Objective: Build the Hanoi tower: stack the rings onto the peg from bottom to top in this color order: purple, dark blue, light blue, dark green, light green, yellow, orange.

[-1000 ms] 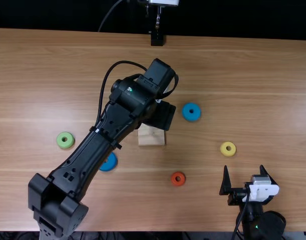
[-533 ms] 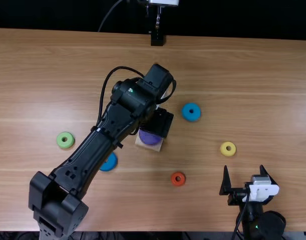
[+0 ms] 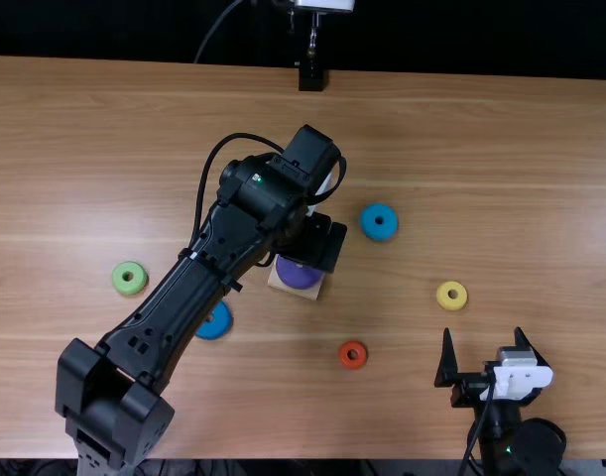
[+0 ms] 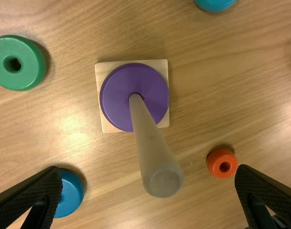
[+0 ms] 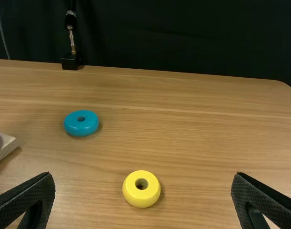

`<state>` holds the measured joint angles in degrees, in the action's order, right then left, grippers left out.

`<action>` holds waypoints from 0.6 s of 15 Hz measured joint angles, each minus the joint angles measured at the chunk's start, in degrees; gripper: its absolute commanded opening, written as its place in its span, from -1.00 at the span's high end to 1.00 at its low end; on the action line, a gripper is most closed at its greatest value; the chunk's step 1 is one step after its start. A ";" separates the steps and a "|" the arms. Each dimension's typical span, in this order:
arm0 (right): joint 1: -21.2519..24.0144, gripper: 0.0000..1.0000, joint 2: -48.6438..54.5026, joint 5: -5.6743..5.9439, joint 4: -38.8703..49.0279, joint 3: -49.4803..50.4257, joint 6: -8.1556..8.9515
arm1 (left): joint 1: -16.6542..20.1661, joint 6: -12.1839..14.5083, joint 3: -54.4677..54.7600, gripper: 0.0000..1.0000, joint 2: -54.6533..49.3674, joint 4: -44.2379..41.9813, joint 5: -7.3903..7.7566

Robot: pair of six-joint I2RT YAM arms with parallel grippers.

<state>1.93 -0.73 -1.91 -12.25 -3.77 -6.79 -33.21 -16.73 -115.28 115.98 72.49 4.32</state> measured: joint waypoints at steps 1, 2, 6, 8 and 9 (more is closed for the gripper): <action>-0.02 -1.00 0.00 0.00 -0.02 -0.02 0.02 | 0.79 0.04 -1.38 -1.00 0.00 -0.02 -0.02; 0.00 -1.00 0.00 0.00 -0.02 0.00 0.02 | 1.79 0.04 -2.93 -1.00 -0.07 -0.31 0.00; 0.00 -1.00 0.00 0.00 -0.02 -0.02 0.04 | 5.01 0.04 -3.58 -1.00 -3.98 -8.41 -0.04; 0.00 -1.00 0.00 0.00 -0.02 -0.02 0.04 | 6.84 0.02 -3.26 -1.00 -8.33 -13.16 0.00; -0.02 -1.00 0.00 -0.02 0.00 0.00 0.04 | 8.22 0.11 -0.81 -1.00 -11.98 -14.84 -0.04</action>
<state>1.91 -0.73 -1.93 -12.25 -3.77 -6.74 -24.99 -16.62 -116.09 104.01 57.65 4.27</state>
